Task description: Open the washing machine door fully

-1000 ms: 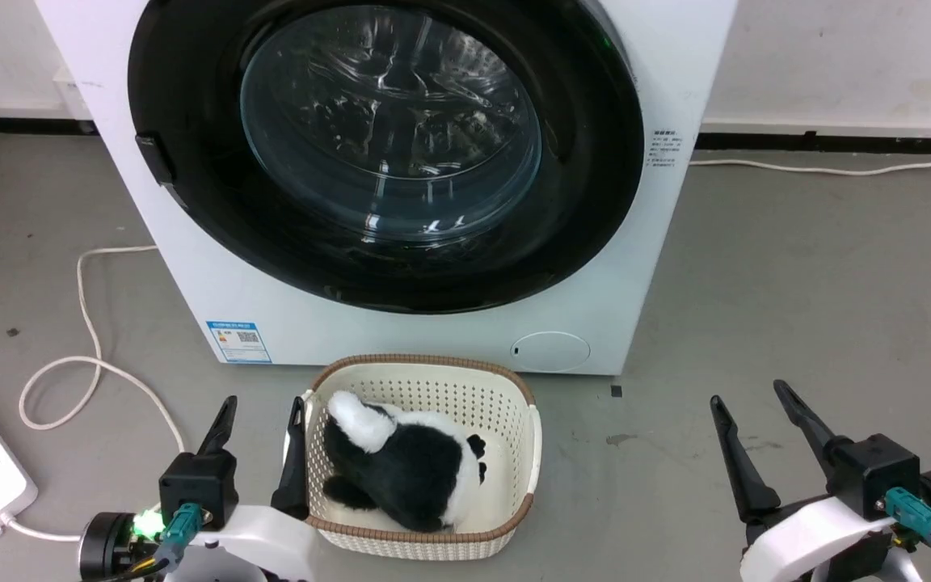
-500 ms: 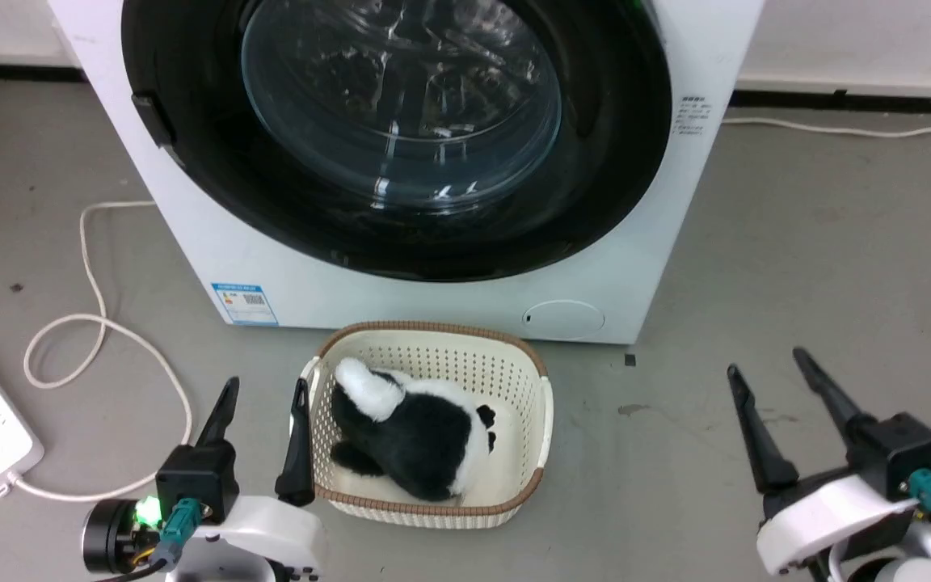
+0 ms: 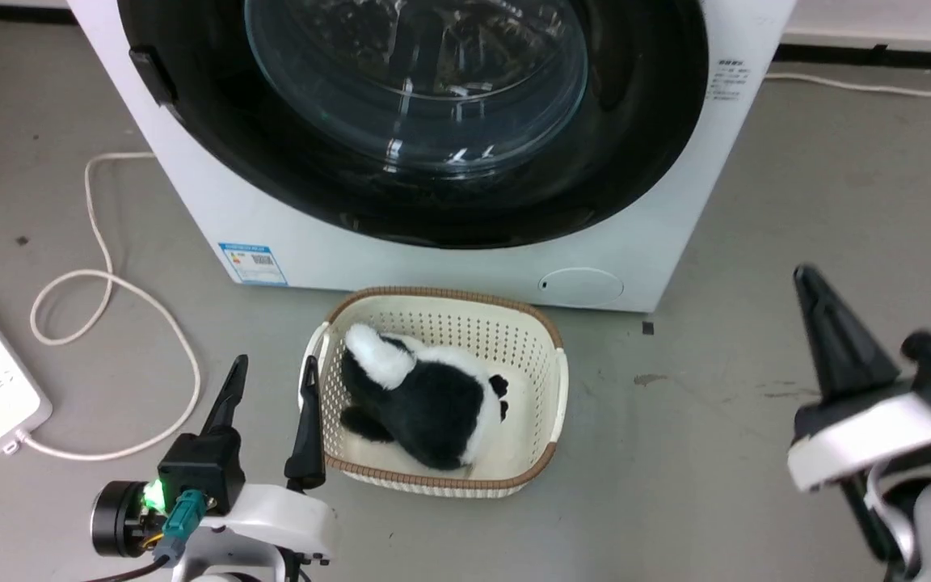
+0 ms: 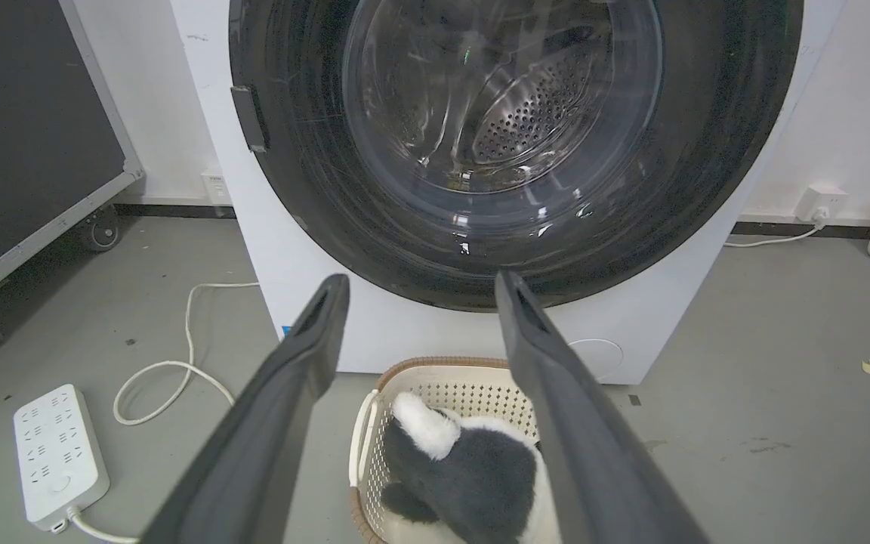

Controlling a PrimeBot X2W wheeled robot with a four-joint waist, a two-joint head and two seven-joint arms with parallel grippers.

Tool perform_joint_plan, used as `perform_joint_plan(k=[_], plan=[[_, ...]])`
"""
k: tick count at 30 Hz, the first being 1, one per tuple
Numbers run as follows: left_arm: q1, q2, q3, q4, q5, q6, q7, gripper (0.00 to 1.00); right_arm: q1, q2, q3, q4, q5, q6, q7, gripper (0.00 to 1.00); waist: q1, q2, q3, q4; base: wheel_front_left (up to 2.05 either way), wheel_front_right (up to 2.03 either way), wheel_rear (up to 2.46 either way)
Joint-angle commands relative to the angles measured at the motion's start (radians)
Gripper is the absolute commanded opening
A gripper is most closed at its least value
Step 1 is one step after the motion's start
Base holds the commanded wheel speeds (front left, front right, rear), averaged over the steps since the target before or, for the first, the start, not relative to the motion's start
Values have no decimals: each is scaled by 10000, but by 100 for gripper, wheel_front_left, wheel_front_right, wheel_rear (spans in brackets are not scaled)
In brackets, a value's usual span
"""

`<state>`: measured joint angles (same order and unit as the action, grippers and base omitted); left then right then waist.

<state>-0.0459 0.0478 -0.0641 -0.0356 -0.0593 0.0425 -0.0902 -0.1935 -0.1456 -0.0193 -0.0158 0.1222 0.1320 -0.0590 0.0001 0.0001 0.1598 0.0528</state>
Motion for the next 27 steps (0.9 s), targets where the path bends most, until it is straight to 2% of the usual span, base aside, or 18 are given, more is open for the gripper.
perform_joint_plan(k=[1, 15, 27], plan=[[-195, 9, -68, -48, -75, 83, -103, 100, -366, -132, -47, 31, 242, -5, 52, 0, -1, -1, 104, 52, 0, 0, 0], [-477, 12, -330, -218, -295, 270, -396, 100, -2629, -185, -604, 1190, 3177, -7, 1603, 0, -1, -1, 875, 392, 0, 0, 0], [-740, 14, -588, -357, -457, 433, -646, 100, -5069, -82, -1825, 3091, 5274, -8, 3416, 0, -1, -1, 1636, 731, 0, 0, 0]])
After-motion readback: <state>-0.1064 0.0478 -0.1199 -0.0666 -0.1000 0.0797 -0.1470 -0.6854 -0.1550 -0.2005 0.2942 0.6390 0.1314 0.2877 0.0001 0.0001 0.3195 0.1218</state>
